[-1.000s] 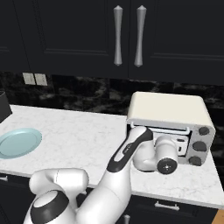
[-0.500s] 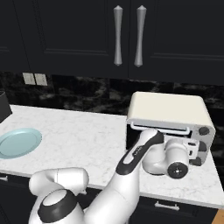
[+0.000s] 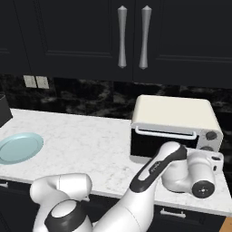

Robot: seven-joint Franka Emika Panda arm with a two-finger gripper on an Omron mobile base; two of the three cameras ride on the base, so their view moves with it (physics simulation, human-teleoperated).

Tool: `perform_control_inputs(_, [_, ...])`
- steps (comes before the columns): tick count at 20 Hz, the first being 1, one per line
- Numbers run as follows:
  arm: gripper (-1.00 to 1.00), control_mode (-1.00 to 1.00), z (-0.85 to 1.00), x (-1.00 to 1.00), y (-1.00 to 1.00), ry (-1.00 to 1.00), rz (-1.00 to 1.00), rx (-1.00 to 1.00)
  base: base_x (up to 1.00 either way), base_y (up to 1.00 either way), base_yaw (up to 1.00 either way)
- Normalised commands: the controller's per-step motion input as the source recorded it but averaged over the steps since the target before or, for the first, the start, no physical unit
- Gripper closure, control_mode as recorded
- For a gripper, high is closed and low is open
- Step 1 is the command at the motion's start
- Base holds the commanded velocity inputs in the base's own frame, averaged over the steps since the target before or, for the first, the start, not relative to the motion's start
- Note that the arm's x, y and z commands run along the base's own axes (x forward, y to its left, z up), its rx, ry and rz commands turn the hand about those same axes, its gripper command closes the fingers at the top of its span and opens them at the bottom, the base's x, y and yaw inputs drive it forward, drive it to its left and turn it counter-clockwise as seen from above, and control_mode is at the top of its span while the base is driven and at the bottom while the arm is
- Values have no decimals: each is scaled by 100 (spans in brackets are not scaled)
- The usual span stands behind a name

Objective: Pick up the kebab skewer and baguette bread, and place them inside the toaster oven. Close the toaster oven door and start by setting the timer.

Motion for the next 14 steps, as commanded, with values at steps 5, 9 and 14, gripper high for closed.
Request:
perform_control_inputs(5, [-100,-100,0,0,-19,0,1,0,0,0,0])
perform_control_inputs(9, [-100,-100,0,0,-8,0,1,0,0,0,0])
perform_control_inputs(14, [-100,-100,-8,0,-7,0,0,1,0,0,0])
